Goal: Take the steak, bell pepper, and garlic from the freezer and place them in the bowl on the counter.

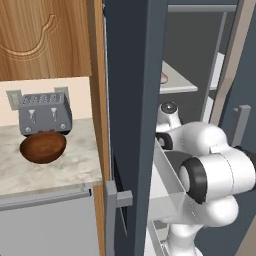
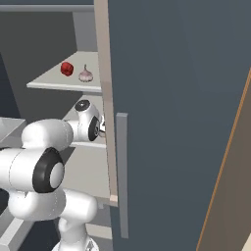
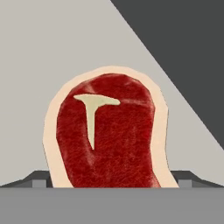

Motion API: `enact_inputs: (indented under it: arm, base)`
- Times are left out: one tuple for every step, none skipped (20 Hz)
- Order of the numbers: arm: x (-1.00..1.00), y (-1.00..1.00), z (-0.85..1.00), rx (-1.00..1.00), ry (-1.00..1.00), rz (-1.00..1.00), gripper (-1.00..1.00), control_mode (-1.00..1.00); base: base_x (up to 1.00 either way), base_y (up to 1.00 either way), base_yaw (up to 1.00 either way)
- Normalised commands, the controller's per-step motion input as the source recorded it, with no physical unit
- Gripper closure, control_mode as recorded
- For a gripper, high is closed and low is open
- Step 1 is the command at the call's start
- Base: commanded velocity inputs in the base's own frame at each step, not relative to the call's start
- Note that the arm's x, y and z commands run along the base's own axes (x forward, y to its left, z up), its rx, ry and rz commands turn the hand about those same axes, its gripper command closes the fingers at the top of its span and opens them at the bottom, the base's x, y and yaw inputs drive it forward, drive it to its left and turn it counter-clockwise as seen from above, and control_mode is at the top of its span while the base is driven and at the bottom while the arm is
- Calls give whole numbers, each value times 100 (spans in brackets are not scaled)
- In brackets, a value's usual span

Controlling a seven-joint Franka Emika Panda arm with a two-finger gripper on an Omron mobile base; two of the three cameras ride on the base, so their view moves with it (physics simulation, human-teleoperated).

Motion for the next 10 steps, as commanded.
enact_inputs:
  arm:
    - [19, 4, -24, 0, 0, 1, -100, -100]
    - [19, 9, -24, 0, 0, 2, -100, -100]
    - [14, 10, -26, 0, 0, 3, -100, -100]
    - [11, 14, -27, 0, 0, 4, -100, -100]
    - [11, 19, -29, 0, 0, 4, -100, -100]
    - [11, 19, -29, 0, 0, 4, -100, -100]
    - [9, 17, -30, 0, 0, 4, -100, -100]
    - [11, 21, -31, 0, 0, 4, -100, -100]
    - [13, 20, -30, 0, 0, 4, -100, -100]
    - [16, 19, -31, 0, 0, 4, -100, -100]
  base:
    - [0, 0, 0]
    - [0, 0, 0]
    - [0, 0, 0]
    - [0, 0, 0]
    - [0, 0, 0]
    - [0, 0, 0]
    - [0, 0, 0]
    - [0, 0, 0]
    - [0, 0, 0]
    - [0, 0, 0]
